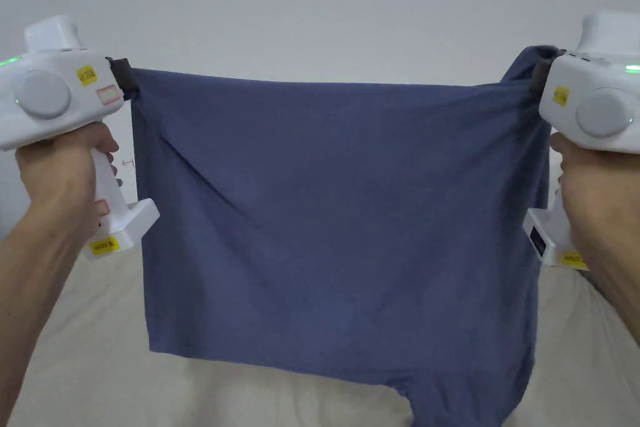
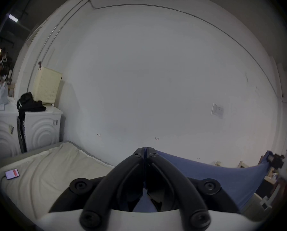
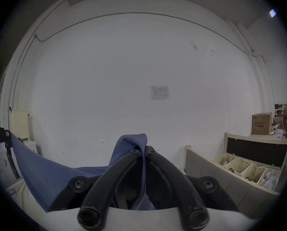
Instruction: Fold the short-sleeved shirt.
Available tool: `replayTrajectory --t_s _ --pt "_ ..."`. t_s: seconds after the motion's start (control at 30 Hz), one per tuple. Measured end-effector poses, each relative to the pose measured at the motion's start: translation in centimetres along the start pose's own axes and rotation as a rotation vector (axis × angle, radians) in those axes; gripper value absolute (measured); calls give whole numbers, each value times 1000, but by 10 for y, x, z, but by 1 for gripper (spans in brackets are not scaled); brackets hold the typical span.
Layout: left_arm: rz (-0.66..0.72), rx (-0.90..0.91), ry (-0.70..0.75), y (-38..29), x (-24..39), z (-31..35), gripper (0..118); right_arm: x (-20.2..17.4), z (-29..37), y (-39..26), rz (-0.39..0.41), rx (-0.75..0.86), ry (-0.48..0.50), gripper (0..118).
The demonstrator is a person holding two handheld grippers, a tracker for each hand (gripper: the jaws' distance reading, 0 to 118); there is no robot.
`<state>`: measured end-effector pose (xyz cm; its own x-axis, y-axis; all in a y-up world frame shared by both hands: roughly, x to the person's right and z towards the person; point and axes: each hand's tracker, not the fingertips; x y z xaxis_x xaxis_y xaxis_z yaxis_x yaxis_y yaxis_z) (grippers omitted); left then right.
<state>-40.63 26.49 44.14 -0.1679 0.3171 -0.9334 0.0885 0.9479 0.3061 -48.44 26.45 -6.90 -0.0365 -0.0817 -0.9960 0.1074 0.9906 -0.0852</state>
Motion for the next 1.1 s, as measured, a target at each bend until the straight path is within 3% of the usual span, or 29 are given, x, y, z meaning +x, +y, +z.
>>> replayTrajectory --t_s 0.33,0.4,0.5,0.67,0.83,1.03,1.1 --pt "-62 -36 -19 -51 -16 -12 1 7 1 -57 28 -85 3 1" --pt "-120 -59 29 -76 -20 1 1 14 22 -81 -31 -87 57 1" --pt "-92 -106 -49 -127 -36 35 1 19 58 -129 10 -103 45 1" --pt "-85 -210 -23 -223 -67 95 1 36 126 -200 -46 -169 27 1" --pt "-76 -263 -4 -295 -105 161 1 47 206 -255 -20 -229 8 1" --pt "-130 -435 15 -367 -134 251 1 75 289 -337 -136 -395 -76 1" --pt "-165 -470 37 -397 -139 269 1 77 303 -369 -70 -419 -69 1"
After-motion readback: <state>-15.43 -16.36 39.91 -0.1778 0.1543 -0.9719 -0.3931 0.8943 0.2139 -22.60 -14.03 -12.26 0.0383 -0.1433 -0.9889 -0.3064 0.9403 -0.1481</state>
